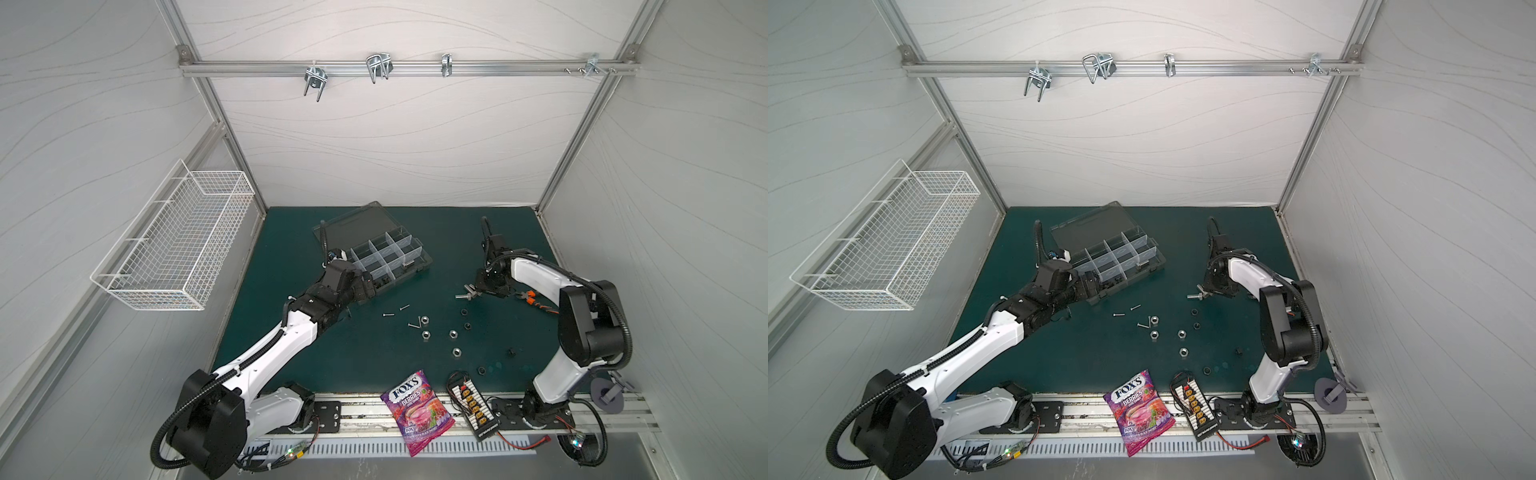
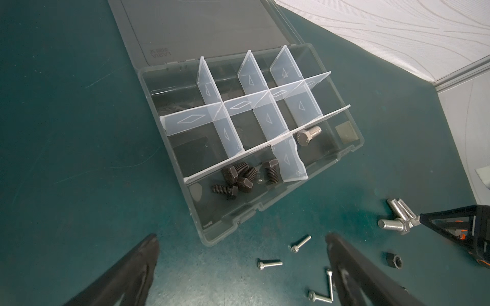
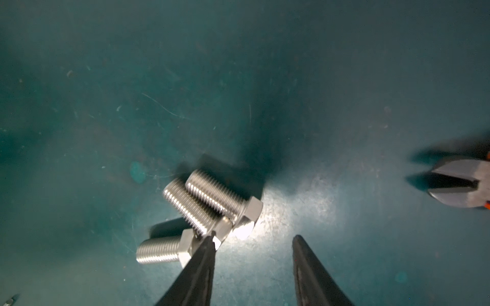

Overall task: Sort the screws and nuts into containers
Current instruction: 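Move the right gripper back to the silver bolts and grasp another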

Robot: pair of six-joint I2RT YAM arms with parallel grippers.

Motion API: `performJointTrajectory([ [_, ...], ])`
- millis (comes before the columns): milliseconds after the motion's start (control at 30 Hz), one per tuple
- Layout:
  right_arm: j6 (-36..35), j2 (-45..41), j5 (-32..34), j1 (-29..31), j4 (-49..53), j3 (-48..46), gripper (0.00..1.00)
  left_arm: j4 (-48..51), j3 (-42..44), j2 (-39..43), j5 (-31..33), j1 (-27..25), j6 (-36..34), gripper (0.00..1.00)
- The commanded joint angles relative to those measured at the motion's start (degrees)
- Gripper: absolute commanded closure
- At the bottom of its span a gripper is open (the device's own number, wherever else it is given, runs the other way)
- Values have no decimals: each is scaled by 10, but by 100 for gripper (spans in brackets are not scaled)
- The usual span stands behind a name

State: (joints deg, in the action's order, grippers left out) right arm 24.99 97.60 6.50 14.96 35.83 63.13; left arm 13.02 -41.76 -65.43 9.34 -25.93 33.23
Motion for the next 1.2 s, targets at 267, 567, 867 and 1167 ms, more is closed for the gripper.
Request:
performJointTrajectory([
  [267, -6, 48, 2, -3, -9, 7, 53, -14, -21, -4, 3, -1, 3, 1],
  [567, -13, 67, 8, -3, -11, 19, 53, -14, -22, -4, 4, -1, 4, 1],
  [867, -20, 98, 31, -3, -8, 45, 54, -12, -22, -3, 5, -1, 2, 1],
  [1167, -29, 107, 34, -5, -2, 57, 65, -12, -24, -4, 7, -1, 2, 1],
])
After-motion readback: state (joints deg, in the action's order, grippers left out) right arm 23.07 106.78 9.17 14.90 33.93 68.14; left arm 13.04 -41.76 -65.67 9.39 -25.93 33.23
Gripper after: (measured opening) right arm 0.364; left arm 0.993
